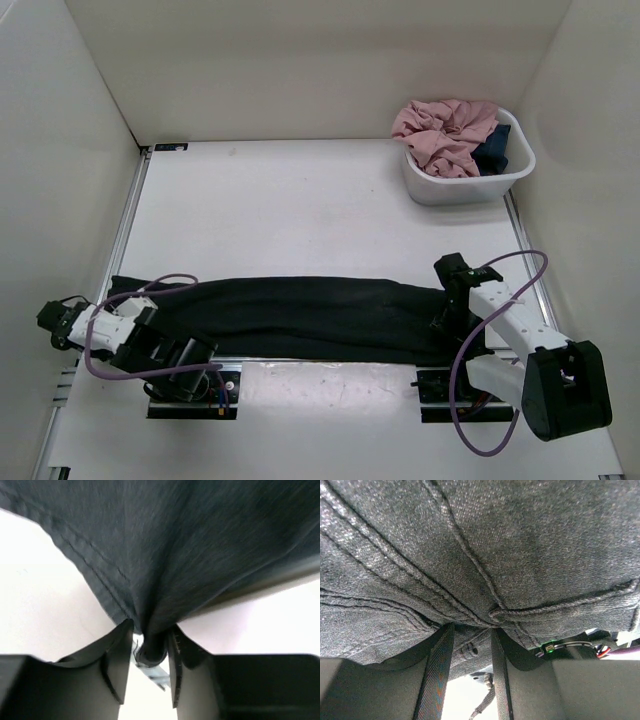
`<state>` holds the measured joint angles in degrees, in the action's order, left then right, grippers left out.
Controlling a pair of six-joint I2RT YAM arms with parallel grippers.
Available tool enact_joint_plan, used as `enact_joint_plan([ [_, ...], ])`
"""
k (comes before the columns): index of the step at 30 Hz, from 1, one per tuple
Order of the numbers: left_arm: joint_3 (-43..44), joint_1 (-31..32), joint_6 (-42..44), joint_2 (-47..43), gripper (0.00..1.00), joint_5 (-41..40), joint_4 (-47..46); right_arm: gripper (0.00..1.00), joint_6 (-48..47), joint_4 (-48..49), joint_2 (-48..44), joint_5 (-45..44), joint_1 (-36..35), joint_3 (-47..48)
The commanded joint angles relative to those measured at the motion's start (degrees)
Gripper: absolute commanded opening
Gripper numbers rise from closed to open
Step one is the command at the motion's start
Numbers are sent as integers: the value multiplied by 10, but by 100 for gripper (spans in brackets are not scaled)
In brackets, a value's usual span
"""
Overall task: Fold and stack the trousers
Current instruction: Fold the trousers
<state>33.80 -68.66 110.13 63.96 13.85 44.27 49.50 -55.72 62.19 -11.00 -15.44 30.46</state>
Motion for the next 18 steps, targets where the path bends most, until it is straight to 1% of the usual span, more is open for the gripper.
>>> enact_joint_plan([
  [1,33,-11,18,18,45,-35,0,41,5,17,2,-7,1,-6],
  [2,58,-29,36,25,49,-59,24,41,-1,17,2,-7,1,-6],
  [3,77,-37,53,40,57,-70,59,43,-1,11,2,-7,1,-6],
  [4,101,-45,67,49,62,-75,148,43,-1,11,2,-13,1,-6],
  [5,128,-57,90,61,64,-70,200,43,-1,11,2,-13,1,-6],
  [6,197,-57,91,86,65,-47,245,44,-1,11,2,-13,1,-6],
  [7,235,-57,74,101,68,-11,299,44,-1,11,2,-13,1,-6],
  [8,302,-57,20,133,72,69,311,44,-1,17,2,-13,1,-12],
  [9,328,-57,-16,146,76,103,311,44,-1,24,2,-6,1,-12],
  [10,346,-52,-81,158,76,142,298,44,-1,24,2,-6,1,-12],
  [11,357,-30,-110,165,75,148,286,44,-1,24,8,-1,1,-12],
  [13,335,-5,-160,157,74,148,241,44,-6,29,15,-1,1,0],
  [14,313,21,-191,144,74,138,183,44,-6,29,20,-1,7,0],
  [15,258,36,-203,113,74,128,152,44,-11,29,21,-1,7,6],
  [17,199,65,-234,79,74,112,92,44,-12,29,26,-1,7,12],
  [18,149,89,-250,49,74,112,28,44,-12,29,26,-1,7,12],
])
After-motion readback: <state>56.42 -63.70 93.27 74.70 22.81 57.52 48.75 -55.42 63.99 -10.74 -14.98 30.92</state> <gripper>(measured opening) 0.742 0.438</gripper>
